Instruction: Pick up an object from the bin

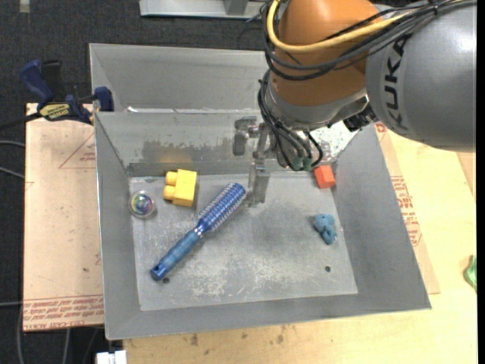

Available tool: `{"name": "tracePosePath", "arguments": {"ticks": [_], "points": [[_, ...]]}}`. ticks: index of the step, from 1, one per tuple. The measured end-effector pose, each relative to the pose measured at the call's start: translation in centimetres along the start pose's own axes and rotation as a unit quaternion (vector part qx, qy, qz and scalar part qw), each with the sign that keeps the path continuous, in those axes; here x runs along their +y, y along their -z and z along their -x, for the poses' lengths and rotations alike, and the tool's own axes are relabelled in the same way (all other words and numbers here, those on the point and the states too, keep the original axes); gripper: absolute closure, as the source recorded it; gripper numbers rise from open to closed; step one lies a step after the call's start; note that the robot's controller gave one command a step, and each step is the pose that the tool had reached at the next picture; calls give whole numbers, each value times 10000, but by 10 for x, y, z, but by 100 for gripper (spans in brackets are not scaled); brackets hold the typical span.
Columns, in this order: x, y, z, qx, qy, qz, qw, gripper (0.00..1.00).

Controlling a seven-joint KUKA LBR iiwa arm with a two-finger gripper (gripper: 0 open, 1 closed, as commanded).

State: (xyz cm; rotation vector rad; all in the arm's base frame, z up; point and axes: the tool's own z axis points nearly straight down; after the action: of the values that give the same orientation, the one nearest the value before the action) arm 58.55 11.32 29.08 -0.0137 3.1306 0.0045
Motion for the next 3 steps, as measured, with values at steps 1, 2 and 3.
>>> {"name": "tracePosePath", "arguments": {"ticks": [1,2,3], "points": [[-36,80,1,11,1326,-8,9912,0],[9,-49,-55,80,2739,13,9617,0],[79,-126,-14,64,1430,11,9897,0]]}}
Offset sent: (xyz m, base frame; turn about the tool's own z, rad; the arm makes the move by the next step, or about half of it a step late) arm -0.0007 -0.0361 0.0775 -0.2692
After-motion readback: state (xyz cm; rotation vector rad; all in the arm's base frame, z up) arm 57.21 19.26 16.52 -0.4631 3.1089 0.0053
